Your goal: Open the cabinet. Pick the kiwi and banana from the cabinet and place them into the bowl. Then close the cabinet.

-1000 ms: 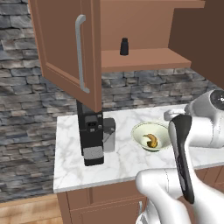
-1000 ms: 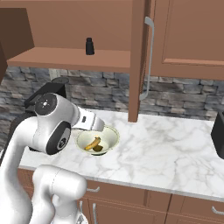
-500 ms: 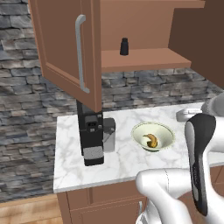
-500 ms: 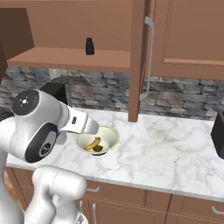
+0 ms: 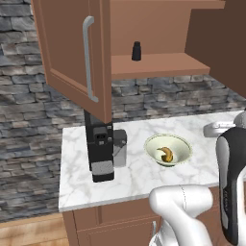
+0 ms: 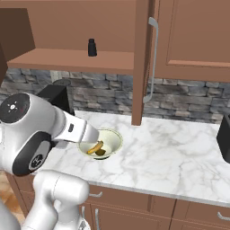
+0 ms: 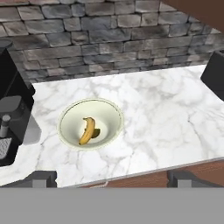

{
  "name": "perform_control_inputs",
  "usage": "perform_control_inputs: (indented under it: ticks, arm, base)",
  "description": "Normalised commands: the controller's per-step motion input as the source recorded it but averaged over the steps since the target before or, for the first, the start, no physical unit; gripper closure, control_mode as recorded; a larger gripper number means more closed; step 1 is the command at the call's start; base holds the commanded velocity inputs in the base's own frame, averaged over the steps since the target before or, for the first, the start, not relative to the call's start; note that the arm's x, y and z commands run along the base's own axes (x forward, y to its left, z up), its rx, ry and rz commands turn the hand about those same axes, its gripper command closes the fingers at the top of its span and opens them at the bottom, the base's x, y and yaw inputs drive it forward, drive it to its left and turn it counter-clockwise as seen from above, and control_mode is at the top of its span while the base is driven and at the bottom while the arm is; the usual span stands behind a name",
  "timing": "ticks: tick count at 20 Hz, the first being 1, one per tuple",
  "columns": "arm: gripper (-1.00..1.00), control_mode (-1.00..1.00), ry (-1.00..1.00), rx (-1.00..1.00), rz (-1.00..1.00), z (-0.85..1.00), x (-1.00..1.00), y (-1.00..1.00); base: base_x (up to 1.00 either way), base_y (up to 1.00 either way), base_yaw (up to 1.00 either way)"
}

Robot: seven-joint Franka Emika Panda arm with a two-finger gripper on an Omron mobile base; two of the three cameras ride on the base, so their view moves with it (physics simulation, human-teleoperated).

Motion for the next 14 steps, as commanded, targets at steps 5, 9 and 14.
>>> perform_control_inputs:
  ticks: [5,9,14]
  arm:
    - [-1.0,-1.0,-0.02,0.01,0.0,0.13,-0.3,-0.17]
    - [-1.0,-1.0,-0.05,0.03,0.0,0.16,-0.36,-0.16]
    - [-1.0,-1.0,-0.07,0.02,0.0,0.14,-0.48,-0.15]
  base:
    - [0.0,0.0,0.0]
    - [0.0,0.0,0.0]
    - [0.0,0.0,0.0]
